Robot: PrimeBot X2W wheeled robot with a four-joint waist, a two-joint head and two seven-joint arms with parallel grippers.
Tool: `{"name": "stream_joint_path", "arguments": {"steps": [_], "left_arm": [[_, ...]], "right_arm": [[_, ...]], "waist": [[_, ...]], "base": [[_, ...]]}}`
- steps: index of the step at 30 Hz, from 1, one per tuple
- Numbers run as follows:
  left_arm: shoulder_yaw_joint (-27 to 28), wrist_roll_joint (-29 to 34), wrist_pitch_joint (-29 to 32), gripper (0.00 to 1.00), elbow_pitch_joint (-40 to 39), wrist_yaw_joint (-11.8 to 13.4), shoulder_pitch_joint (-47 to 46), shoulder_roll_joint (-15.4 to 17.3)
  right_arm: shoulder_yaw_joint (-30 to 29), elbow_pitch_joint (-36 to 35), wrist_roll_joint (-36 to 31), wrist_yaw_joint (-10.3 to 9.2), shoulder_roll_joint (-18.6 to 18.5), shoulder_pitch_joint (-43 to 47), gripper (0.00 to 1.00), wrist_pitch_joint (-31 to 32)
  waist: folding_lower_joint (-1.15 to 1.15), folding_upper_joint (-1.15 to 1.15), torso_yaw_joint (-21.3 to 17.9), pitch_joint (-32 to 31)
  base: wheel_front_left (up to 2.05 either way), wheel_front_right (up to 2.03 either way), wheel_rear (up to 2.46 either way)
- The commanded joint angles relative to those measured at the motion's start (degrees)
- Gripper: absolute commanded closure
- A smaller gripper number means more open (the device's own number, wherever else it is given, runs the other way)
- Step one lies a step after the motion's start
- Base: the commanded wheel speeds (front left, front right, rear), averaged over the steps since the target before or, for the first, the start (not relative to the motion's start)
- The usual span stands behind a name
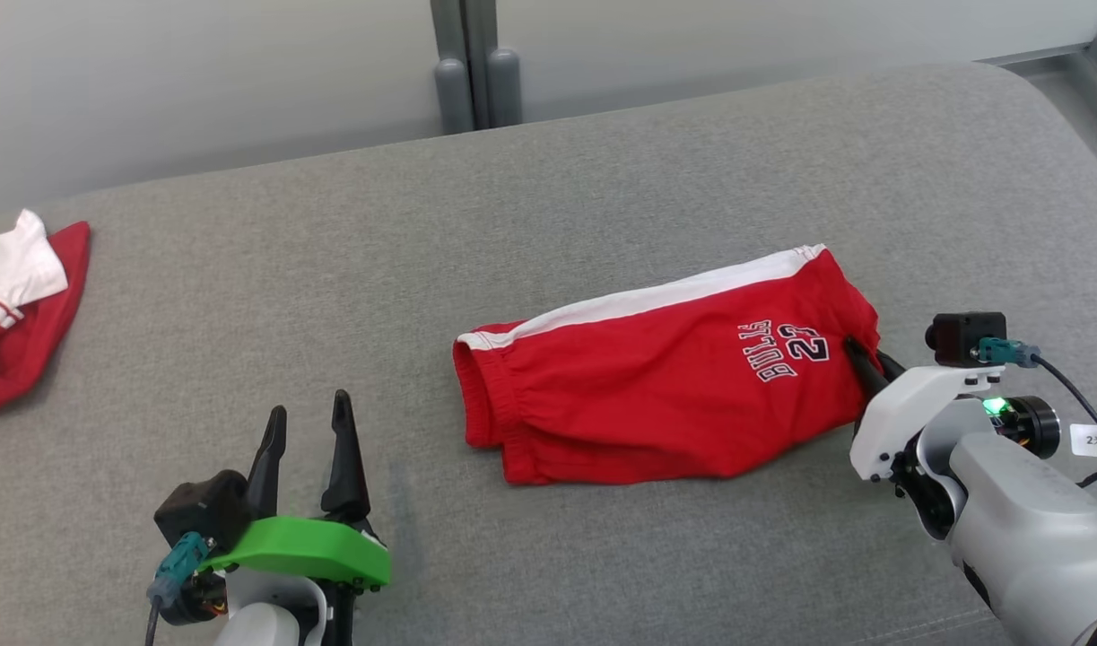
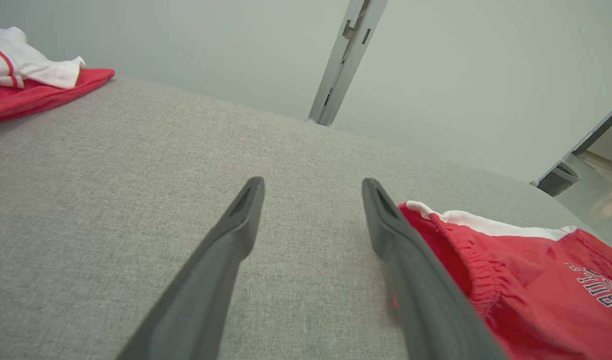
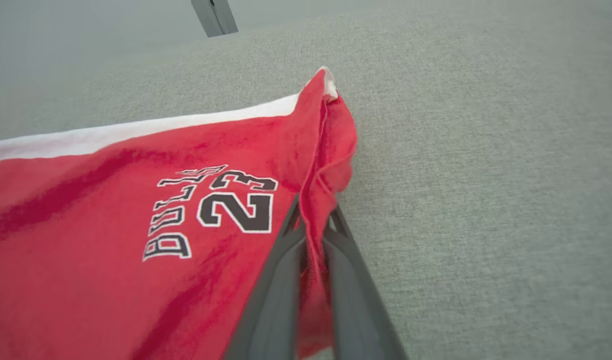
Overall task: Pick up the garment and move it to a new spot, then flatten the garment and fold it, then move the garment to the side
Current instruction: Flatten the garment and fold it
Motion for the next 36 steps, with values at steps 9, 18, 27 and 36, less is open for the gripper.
{"name": "stream_joint_path", "arguments": {"steps": [9, 18, 27, 36], "left_arm": [[-0.2, 0.5, 0.0, 0.0, 0.6, -0.5, 0.7, 0.1], [-0.2, -0.7, 0.0, 0.0, 0.3, -0.2, 1.6, 0.0], [-0.7, -1.2, 0.0, 0.0, 0.0, 0.3, 2.2, 0.0], [-0.9, -1.4, 0.0, 0.0, 0.1, 0.4, 3.1, 0.0]], "right_arm": [[-5.9, -3.0, -6.4, -0.08, 0.7, 2.0, 1.0, -0.3], [-4.5, -7.3, -13.9, -0.08, 6.8, -1.5, 1.0, -0.1], [5.5, -14.4, -16.6, -0.08, 11.9, 0.0, 1.0, 4.7], [11.6, -14.3, -16.8, -0.08, 12.5, 2.3, 1.0, 8.5]], "waist": [[0.0, 0.0, 0.6, -0.8], [0.0, 0.0, 3.9, -2.0], [0.0, 0.0, 6.4, -2.8], [0.0, 0.0, 7.2, -3.4]], "base": [[0.0, 0.0, 0.0], [0.0, 0.0, 0.0], [0.0, 0.0, 0.0], [0.0, 0.0, 0.0]]}}
